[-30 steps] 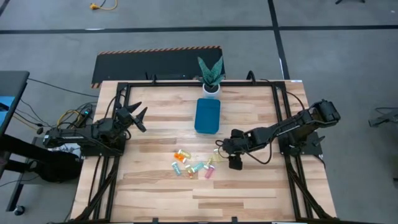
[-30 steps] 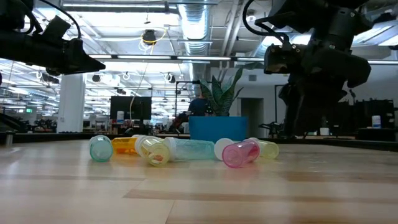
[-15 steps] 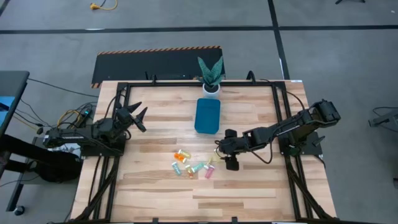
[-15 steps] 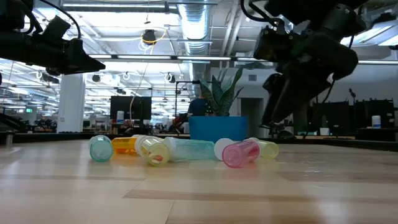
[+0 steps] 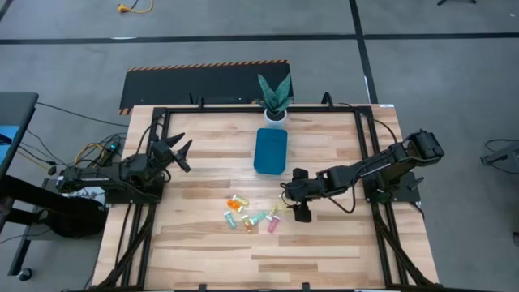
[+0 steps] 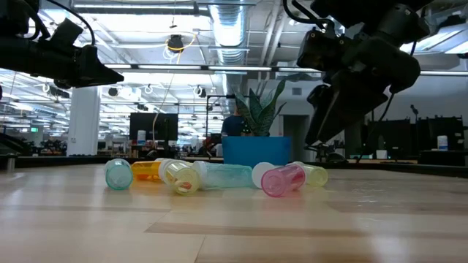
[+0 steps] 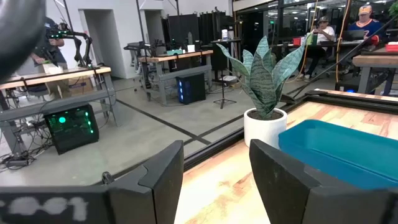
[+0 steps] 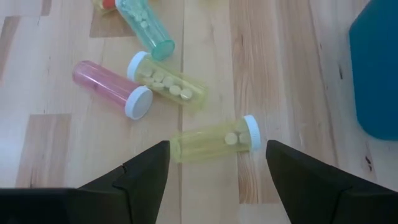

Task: Pick and place pill bottles into a basket
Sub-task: Put the yellow pill bottle into the bin

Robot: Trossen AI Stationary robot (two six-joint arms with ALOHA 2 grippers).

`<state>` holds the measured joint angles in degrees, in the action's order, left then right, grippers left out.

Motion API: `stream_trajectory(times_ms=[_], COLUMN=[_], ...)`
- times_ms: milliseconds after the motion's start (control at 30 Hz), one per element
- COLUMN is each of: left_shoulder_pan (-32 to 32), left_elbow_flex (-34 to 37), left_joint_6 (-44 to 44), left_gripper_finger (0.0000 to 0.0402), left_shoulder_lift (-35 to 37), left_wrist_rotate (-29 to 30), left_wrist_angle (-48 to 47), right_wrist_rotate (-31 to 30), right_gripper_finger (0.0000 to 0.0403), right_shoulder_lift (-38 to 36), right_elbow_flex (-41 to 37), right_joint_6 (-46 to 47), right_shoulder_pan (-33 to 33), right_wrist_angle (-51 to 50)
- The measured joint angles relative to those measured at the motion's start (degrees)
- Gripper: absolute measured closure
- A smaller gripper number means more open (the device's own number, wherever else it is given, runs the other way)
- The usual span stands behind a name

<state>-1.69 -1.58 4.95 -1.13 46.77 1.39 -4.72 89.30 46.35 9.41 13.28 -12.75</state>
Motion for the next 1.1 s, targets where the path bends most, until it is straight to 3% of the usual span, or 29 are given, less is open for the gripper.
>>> stream_trajectory(times_ms=[200,400,567,900,1100], left_shoulder_pan=[-0.01,0.00,0.00,0.00,-0.01], left_elbow_flex=[-0.01,-0.02,0.00,0.00,0.00], left_joint_6=[0.00,0.00,0.00,0.00,0.00], left_gripper_finger=[0.0226,0.0226,0.0226,0.0226,0.0226], left_shoulder_lift=[0.00,0.00,0.00,0.00,0.00], left_wrist_rotate=[0.02,0.00,0.01,0.00,0.00], left_wrist_angle=[-0.01,0.00,0.00,0.00,0.00], right_wrist_rotate=[-5.49,-3.43,0.37,1.84,1.86], right_gripper_finger=[0.0067,0.0017,0.0006,0.0005,0.0006], right_shoulder_lift=[0.00,0.00,0.00,0.00,0.00], right_elbow_flex=[0.00,0.00,0.00,0.00,0.00], right_joint_6=[0.02,-2.99,-3.89,-9.39,-7.98], right_shoulder_pan=[0.02,-0.57,-0.57,-0.03,-0.31], right_wrist_angle=[-0.03,-0.04,-0.04,1.18,2.92])
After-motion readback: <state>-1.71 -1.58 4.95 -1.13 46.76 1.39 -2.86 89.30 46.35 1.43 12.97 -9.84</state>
